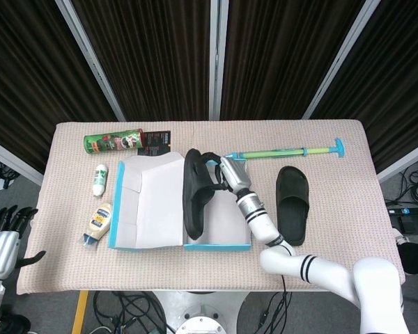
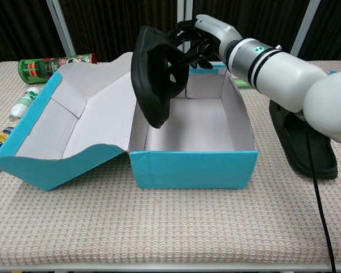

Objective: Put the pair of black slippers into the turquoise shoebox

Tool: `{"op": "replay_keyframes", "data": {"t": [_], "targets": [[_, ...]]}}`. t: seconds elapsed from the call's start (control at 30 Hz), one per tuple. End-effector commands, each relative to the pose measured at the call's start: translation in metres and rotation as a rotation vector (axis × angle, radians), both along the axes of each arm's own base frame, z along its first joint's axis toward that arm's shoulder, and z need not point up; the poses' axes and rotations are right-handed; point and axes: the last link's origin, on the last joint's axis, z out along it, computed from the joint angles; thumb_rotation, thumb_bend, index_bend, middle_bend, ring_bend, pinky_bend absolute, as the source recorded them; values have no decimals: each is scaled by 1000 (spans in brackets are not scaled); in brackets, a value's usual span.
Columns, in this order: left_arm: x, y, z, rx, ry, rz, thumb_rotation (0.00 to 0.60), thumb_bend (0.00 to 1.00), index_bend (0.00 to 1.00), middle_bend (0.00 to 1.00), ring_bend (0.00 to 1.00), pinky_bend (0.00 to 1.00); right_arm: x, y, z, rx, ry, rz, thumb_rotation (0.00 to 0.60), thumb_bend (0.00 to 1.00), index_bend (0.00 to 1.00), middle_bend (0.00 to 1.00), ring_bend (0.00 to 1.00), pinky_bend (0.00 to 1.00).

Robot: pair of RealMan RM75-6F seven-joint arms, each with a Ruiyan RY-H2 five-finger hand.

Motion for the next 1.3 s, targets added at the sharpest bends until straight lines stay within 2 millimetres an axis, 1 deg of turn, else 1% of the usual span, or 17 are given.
{"op": "replay_keyframes", "data": {"t": [0.03, 0.27, 0.67, 0.8, 1.13, 1.3], "targets": [[0, 0, 0, -1, -1, 2, 600, 29, 165, 120, 41, 33, 3, 1, -5, -20, 13, 16, 600, 296, 424, 379, 733, 904], [-1, 0, -1, -2, -6, 3, 600, 29, 165, 120, 41, 33, 5, 3, -19, -29, 39, 30, 600, 295, 424, 374, 733, 904], [-4, 0, -3, -7, -14, 7, 600, 29, 165, 120, 41, 33, -6, 11, -42, -14, 91, 30, 600, 296, 424, 372, 733, 904], [-5, -1, -3, -6, -17, 12, 600, 28, 165, 120, 41, 33, -9, 11, -47, -7, 110, 33, 600, 296, 424, 370, 733, 904], [-5, 0, -5, -11, -20, 10, 600, 28, 165, 120, 41, 33, -21, 13, -56, -52, 258, 91, 600, 296, 424, 357, 725, 904], [-6, 0, -6, -14, -20, 13, 600, 29, 165, 120, 41, 33, -24, 13, -60, -59, 296, 97, 600, 296, 424, 357, 723, 904]]}}
